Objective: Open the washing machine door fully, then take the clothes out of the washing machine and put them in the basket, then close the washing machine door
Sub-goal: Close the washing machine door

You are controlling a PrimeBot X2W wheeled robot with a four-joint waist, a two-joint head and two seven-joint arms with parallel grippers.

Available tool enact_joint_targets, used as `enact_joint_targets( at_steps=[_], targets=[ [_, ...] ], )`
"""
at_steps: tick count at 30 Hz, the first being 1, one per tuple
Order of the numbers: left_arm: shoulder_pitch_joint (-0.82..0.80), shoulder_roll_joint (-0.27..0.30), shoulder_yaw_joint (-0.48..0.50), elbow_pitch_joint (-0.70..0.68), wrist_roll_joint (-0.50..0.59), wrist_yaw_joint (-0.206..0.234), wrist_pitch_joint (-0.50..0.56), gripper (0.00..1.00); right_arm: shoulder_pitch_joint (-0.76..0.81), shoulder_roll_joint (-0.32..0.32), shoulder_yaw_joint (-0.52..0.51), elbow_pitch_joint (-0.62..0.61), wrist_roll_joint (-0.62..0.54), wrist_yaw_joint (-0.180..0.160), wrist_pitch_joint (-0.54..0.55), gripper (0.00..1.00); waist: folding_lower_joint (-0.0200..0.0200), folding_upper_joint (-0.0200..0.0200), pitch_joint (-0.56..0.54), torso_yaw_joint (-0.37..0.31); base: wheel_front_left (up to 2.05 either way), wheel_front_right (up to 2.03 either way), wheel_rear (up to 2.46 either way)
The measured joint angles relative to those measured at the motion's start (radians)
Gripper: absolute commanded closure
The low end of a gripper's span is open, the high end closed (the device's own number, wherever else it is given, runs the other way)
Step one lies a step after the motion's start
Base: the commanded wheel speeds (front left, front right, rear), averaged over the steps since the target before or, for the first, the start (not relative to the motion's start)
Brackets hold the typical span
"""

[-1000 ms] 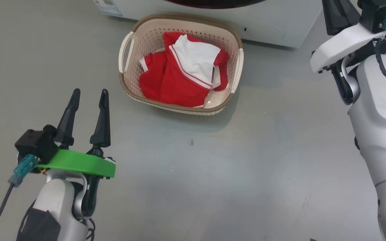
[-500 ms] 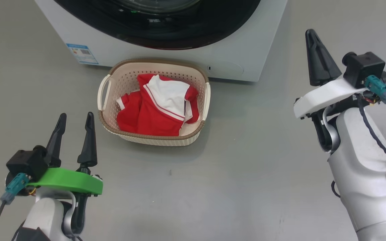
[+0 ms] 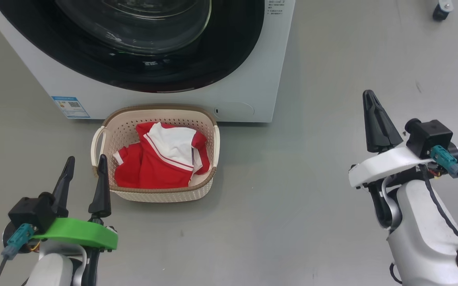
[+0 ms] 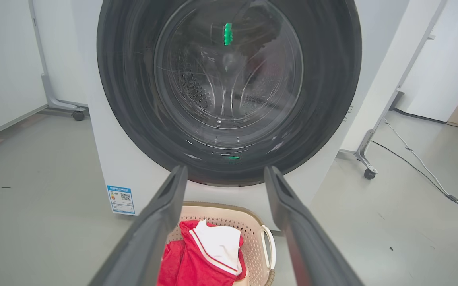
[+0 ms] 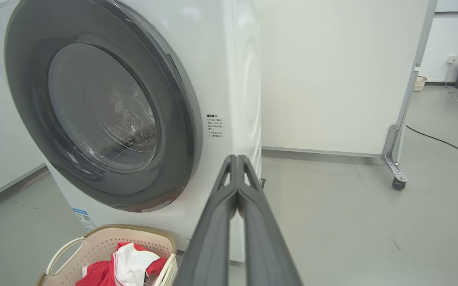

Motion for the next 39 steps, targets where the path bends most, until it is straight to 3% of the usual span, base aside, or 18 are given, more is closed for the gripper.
enact_joint_targets(
  at_steps=[9, 10, 11, 12, 19, 39],
  targets=[
    [0.017, 0.000, 0.005, -0.007, 0.011, 0.000, 0.000, 0.00, 0.101, 0.008, -0.024, -0.077, -0.007, -0.018, 0.000, 1.00, 0.0000, 0.0000, -0.022, -0.037, 0.00, 0.00, 0.00],
    [0.018, 0.000, 0.001, -0.006, 0.014, 0.000, 0.000, 0.00, 0.112, 0.009, -0.030, -0.087, -0.007, -0.019, 0.000, 0.89, 0.0000, 0.0000, -0.023, -0.039, 0.00, 0.00, 0.00],
    [0.018, 0.000, -0.001, -0.007, 0.017, 0.000, 0.000, 0.00, 0.122, 0.009, -0.035, -0.097, -0.007, -0.026, 0.000, 0.53, 0.0000, 0.0000, -0.024, -0.040, 0.00, 0.00, 0.00],
    [0.019, 0.000, -0.001, -0.007, 0.018, 0.000, 0.000, 0.00, 0.131, 0.010, -0.040, -0.105, -0.007, -0.027, 0.000, 0.00, 0.0000, 0.0000, -0.024, -0.042, 0.00, 0.00, 0.00],
    [0.028, 0.000, 0.002, -0.010, 0.027, 0.000, 0.000, 0.00, 0.186, 0.015, -0.053, -0.146, -0.011, -0.043, 0.000, 0.00, 0.0000, 0.0000, -0.030, -0.051, 0.00, 0.00, 0.00],
    [0.039, -0.009, 0.023, -0.024, 0.052, 0.000, 0.000, 0.00, 0.251, 0.021, -0.048, -0.210, -0.041, -0.043, 0.000, 0.00, 0.0000, 0.0000, -0.039, -0.063, 0.00, 0.00, 0.00]
  ],
)
